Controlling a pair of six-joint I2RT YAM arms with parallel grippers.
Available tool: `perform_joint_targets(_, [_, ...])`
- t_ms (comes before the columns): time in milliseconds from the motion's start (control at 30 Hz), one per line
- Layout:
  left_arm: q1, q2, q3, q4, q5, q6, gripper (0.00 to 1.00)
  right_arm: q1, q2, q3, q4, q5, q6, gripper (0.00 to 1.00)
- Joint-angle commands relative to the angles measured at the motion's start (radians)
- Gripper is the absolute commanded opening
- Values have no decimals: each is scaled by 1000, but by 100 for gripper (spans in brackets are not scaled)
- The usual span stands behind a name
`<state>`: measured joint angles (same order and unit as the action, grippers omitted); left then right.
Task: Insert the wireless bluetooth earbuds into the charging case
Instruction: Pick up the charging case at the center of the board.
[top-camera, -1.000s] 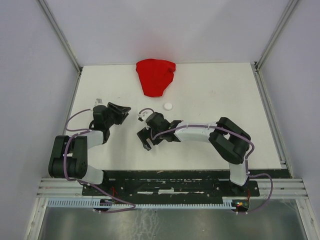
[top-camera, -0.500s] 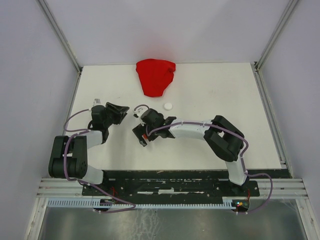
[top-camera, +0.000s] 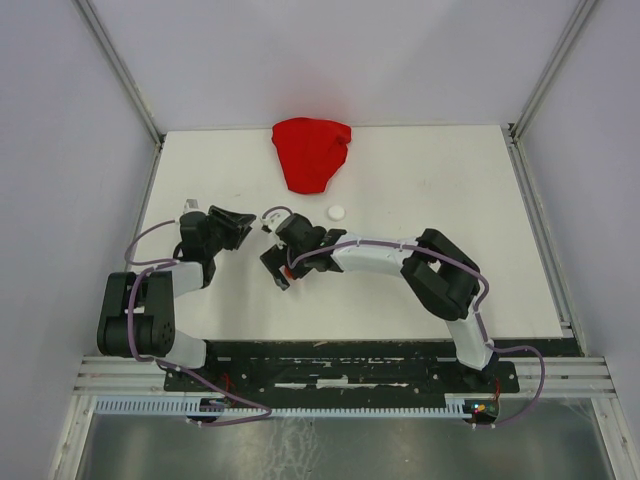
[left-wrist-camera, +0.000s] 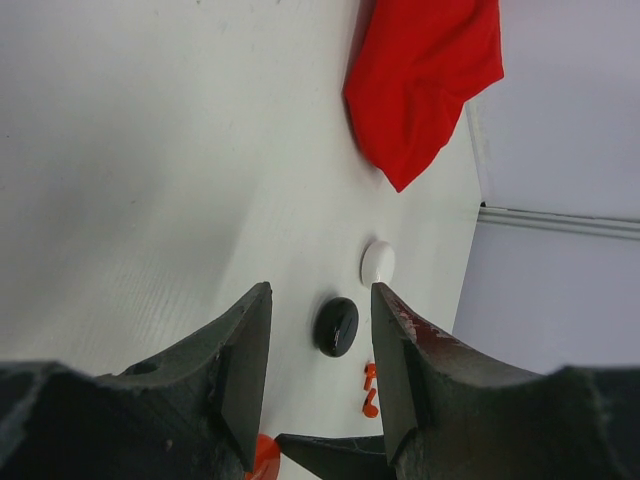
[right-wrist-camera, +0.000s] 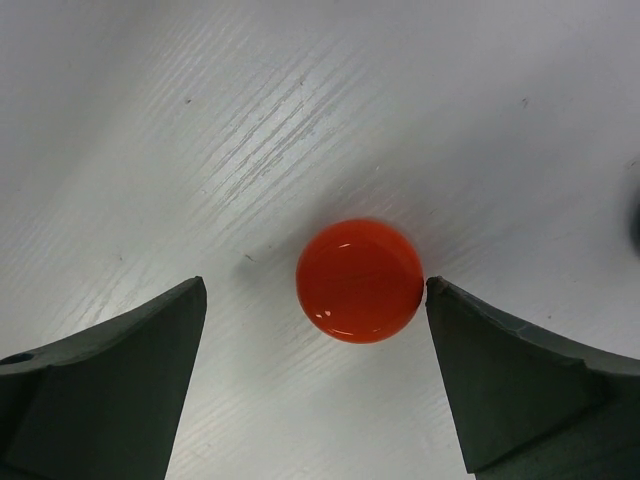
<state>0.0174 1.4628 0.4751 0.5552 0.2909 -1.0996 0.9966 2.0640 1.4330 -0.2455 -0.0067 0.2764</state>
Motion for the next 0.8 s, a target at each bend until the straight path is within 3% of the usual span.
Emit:
perform_joint_targets(0, [10, -30, -2, 41, 18, 32, 50, -3, 18, 53, -16, 25, -25, 99])
perform_joint_targets(267, [12, -22, 2, 46, 27, 28, 50, -3, 33, 65, -58, 78, -62, 92])
perform_joint_targets(767, [13, -12, 0, 58, 30, 24, 50, -3, 47, 66, -81, 123, -94, 65])
